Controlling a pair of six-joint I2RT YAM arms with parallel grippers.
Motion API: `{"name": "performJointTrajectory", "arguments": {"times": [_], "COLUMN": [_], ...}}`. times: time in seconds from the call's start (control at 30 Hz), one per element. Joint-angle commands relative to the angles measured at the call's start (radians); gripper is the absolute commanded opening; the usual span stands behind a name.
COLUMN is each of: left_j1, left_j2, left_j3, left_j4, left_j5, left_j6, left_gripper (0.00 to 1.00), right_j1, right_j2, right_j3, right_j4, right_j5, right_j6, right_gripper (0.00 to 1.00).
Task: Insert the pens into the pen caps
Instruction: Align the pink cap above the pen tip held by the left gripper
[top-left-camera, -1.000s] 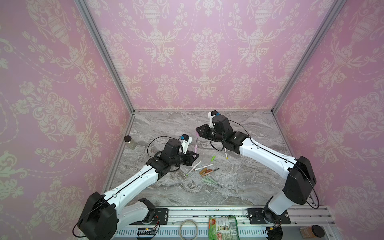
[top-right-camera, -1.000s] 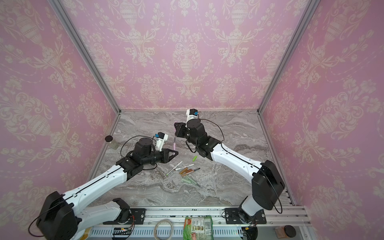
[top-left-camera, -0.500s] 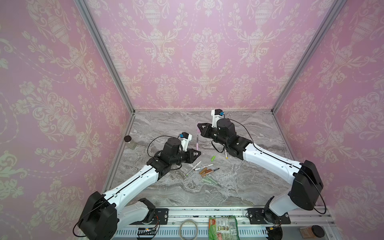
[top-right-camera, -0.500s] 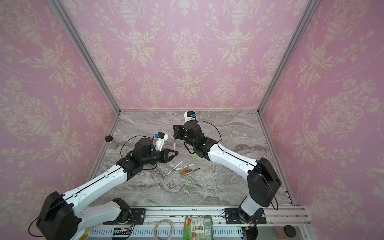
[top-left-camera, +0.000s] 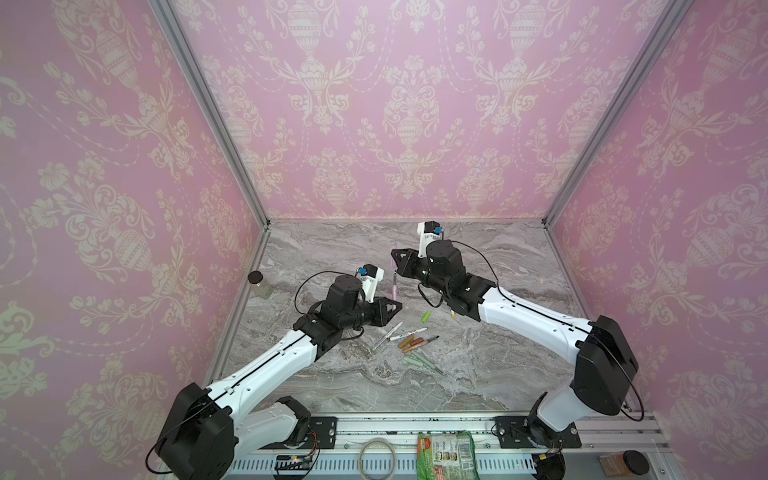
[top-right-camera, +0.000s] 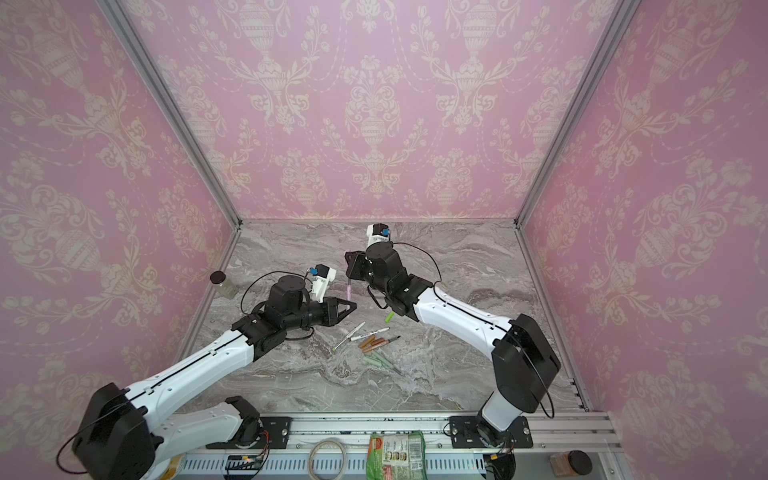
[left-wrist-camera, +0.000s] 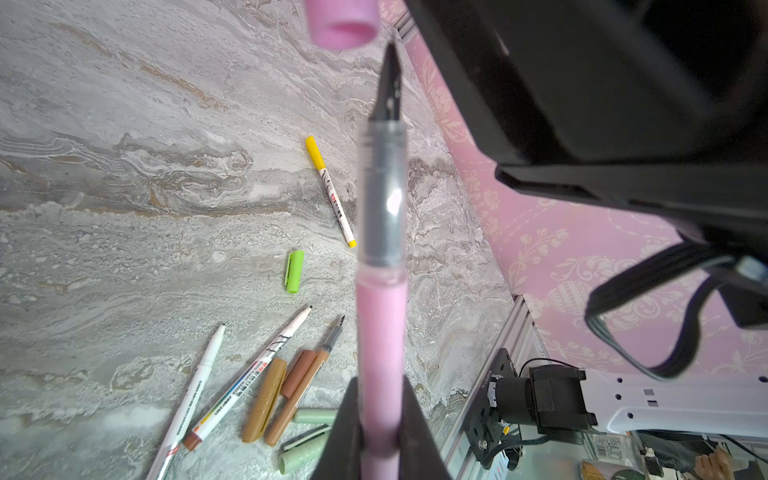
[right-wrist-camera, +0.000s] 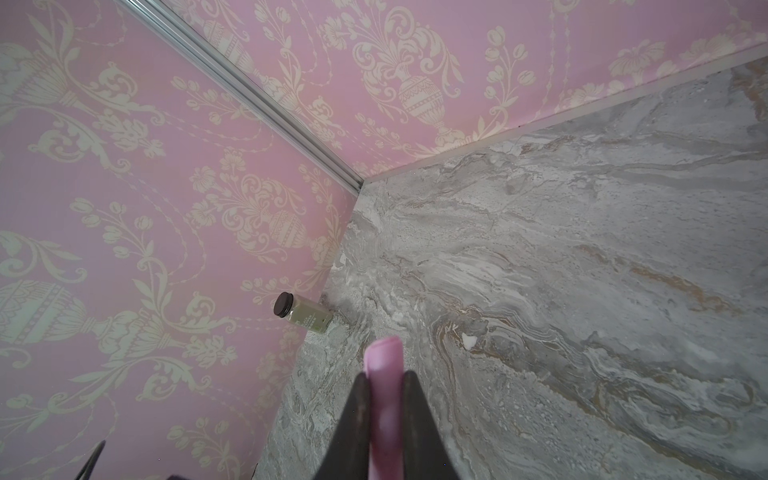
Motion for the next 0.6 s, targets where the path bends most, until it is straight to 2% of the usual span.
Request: {"name": "performJointTrajectory", "arguments": {"times": [0.0,0.57], "left_j1": [-0.01,-0.01], "left_j2": [-0.015,-0.023], "left_j3": [0.009,-0.019], "left_j4": [0.012,0.003], "left_j5": [0.022,0.012], "left_j6": [-0.009,0.0], "left_gripper": [0.0,0.0], "right_j1": [0.009,0.006], "right_j2": [0.013,-0.024], "right_j3": [0.001,0.006], "right_j4": [0.008,-0.008], "right_j5": [0.017,0.036], "right_j6": [-0.017,-0.018], "right_gripper": [0.0,0.0]}}
